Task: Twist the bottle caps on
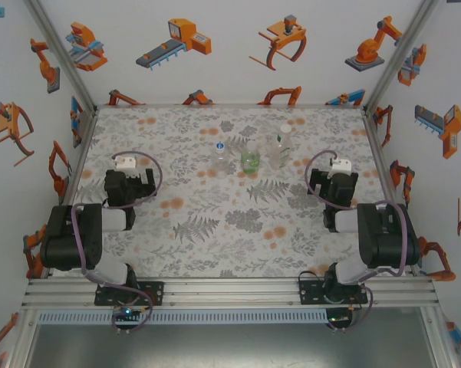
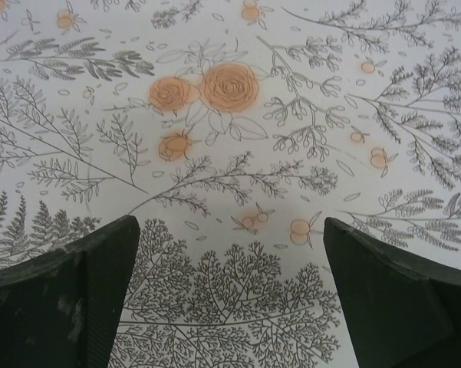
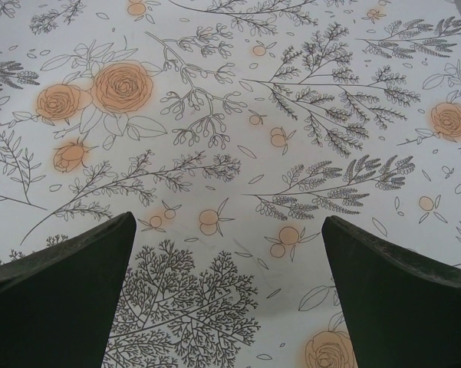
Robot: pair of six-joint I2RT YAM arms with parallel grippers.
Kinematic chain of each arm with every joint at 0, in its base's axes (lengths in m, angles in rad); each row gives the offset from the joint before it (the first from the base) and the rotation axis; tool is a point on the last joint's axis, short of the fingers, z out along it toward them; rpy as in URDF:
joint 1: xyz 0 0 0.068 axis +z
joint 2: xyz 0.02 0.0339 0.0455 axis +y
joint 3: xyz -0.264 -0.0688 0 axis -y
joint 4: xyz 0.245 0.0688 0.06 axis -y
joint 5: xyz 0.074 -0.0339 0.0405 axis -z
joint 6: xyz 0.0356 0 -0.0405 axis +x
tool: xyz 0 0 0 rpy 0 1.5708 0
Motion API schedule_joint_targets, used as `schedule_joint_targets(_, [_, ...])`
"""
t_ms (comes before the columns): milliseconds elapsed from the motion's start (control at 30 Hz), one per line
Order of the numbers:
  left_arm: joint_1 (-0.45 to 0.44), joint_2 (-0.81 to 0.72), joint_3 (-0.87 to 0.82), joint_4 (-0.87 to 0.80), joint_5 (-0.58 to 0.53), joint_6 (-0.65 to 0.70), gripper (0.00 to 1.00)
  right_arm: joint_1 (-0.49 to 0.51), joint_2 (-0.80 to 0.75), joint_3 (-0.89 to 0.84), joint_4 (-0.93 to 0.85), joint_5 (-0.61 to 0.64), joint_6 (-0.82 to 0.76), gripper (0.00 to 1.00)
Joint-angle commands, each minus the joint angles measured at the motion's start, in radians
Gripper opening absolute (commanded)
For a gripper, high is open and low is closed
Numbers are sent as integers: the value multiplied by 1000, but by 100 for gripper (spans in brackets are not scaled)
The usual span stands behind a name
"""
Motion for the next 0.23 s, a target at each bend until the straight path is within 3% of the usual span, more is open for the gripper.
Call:
schedule_joint_targets(0, [-8,0,17,-24,-41,-28,97,-4,1,22,3,17,8,99])
schedule_joint_targets(200, [-26,3,14,-9,-84,-24,97,-4,0,20,3,32,13,99])
